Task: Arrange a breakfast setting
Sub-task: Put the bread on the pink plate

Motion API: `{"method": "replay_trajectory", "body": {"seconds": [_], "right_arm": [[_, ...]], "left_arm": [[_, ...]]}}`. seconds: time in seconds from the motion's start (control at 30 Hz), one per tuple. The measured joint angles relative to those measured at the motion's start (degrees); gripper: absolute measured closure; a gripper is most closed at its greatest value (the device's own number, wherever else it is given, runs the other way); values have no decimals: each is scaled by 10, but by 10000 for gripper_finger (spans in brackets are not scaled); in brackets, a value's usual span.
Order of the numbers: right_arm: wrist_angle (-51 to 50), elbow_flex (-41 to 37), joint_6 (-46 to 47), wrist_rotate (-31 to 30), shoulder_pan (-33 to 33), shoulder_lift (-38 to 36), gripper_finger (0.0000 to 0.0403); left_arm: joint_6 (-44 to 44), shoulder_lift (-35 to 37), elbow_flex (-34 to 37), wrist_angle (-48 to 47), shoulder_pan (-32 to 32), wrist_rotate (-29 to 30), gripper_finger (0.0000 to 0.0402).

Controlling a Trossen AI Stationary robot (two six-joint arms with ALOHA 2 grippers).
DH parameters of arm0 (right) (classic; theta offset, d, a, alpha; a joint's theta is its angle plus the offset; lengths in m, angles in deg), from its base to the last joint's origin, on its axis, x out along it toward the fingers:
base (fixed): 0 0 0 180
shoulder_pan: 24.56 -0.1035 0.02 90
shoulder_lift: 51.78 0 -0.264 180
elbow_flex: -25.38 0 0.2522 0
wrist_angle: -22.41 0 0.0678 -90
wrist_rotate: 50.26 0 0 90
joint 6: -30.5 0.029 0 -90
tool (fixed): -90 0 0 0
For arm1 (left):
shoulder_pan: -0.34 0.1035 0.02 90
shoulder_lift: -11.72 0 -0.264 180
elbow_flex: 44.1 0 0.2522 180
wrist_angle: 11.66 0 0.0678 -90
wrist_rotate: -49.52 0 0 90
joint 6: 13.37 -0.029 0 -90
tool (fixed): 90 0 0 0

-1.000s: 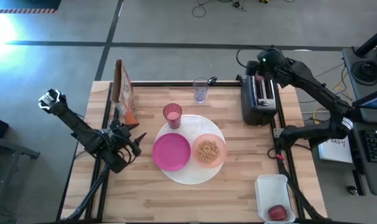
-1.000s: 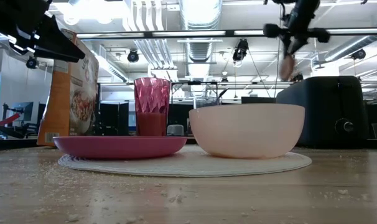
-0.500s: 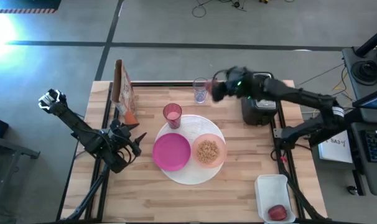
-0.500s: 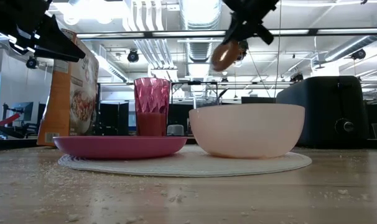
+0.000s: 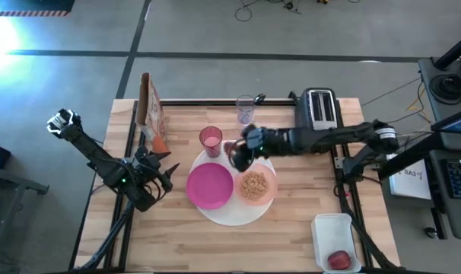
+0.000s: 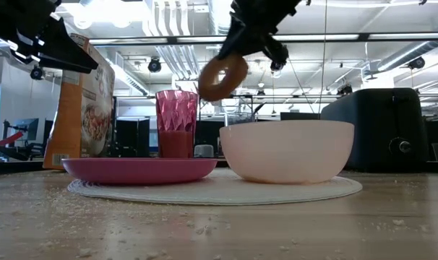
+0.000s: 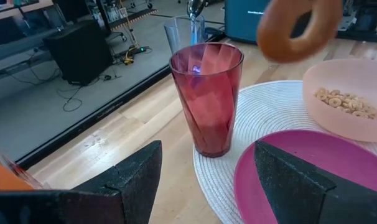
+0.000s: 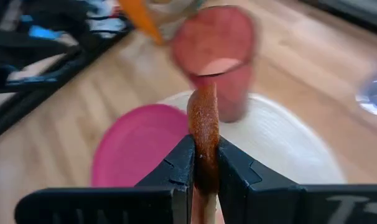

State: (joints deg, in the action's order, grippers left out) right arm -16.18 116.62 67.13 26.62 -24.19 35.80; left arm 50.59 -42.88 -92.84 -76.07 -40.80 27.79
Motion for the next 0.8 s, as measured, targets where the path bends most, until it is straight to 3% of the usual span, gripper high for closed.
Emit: {"method": "replay_trajectory", "body": {"seconds": [0.23,0.47,0.8], "right_arm": [[100,0,9,22,-43,48,365],[205,0,13,102,-67,108,365],[262,-1,40,120,-76,161,365]], "left_arm": [[-5,2,0,1,0,0,164],[-5,1,0,17,0,-3,164],[-53,-5,0,52,0,-33,164]]}}
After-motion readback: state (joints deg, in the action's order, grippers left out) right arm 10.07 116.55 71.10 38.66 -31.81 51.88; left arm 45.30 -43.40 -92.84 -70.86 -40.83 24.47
